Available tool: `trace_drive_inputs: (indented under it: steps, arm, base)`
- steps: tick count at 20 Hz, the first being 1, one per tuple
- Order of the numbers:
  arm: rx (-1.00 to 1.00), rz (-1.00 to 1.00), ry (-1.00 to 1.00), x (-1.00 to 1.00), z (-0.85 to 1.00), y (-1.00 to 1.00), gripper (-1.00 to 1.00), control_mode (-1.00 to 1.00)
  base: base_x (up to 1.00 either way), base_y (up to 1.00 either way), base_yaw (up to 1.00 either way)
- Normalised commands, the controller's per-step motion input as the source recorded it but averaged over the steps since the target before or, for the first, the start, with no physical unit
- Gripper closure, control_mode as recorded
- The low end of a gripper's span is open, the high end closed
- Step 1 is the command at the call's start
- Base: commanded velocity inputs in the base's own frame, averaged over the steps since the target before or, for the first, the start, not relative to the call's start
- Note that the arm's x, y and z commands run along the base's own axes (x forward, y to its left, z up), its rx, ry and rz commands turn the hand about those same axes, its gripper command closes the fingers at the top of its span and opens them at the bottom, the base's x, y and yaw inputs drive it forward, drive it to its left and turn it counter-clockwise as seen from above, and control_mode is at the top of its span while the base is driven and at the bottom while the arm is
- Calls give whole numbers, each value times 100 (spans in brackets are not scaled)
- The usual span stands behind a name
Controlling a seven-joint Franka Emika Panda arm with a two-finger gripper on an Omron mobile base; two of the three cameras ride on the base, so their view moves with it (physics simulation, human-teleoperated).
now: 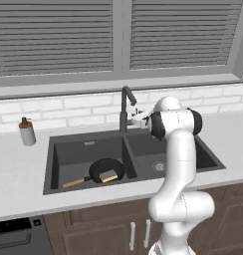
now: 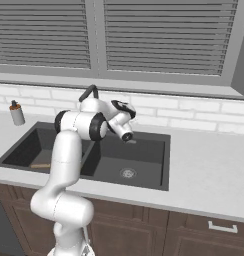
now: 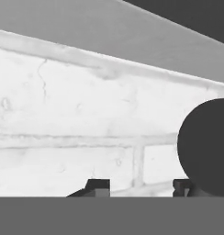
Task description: Pick the pan and sponge and place them into the sink. Then turn on the water.
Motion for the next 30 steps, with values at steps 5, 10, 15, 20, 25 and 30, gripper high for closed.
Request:
trace_drive_inputs:
  steps: [5, 10, 15, 20, 25, 30]
  arm:
    - [14, -10, -1, 21, -23, -78, 100, -100]
    - [13, -11, 0, 24, -34, -87, 100, -100]
    - [10, -13, 0, 25, -50, -97, 100, -100]
    - [4, -15, 0, 24, -67, -100, 100, -100]
    - [2, -14, 0, 23, -69, -99, 100, -100]
    - [21, -5, 1, 0, -24, -100, 100, -100]
  base:
    - [0, 0, 0]
    - [0, 0, 0]
    - [0, 0, 0]
    - [0, 0, 0]
    - [0, 0, 0]
    - [0, 0, 0]
